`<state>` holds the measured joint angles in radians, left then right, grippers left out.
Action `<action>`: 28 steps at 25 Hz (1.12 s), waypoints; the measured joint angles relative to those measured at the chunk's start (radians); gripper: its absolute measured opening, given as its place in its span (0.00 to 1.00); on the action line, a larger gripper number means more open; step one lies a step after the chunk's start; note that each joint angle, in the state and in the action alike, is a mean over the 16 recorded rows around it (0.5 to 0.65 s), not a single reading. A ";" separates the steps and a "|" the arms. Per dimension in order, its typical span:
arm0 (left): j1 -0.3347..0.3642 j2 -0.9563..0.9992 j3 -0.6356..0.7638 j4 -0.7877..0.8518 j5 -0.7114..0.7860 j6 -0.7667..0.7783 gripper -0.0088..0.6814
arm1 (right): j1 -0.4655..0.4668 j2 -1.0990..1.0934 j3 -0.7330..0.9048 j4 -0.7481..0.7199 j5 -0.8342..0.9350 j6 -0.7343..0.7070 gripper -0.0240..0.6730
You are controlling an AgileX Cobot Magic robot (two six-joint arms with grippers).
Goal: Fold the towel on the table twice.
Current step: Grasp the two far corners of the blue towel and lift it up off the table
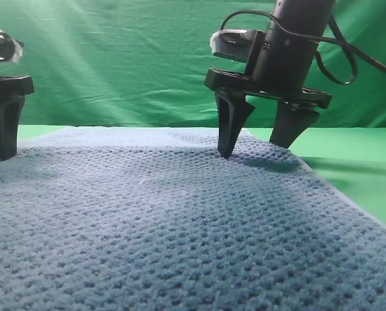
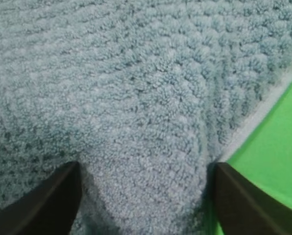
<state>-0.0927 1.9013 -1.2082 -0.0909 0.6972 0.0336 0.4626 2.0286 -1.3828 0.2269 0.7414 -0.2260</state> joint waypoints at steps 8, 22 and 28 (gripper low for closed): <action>0.001 -0.001 -0.001 -0.012 0.016 0.004 0.40 | 0.002 0.000 -0.011 -0.056 0.048 0.064 0.28; 0.001 -0.144 -0.095 -0.083 0.085 0.011 0.01 | -0.020 -0.095 -0.145 -0.160 0.128 0.143 0.03; 0.001 -0.221 -0.205 -0.221 0.066 0.072 0.01 | -0.047 -0.151 -0.260 -0.189 0.092 0.148 0.03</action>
<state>-0.0919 1.6807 -1.4130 -0.3119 0.7633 0.1051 0.4157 1.8777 -1.6427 0.0376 0.8338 -0.0775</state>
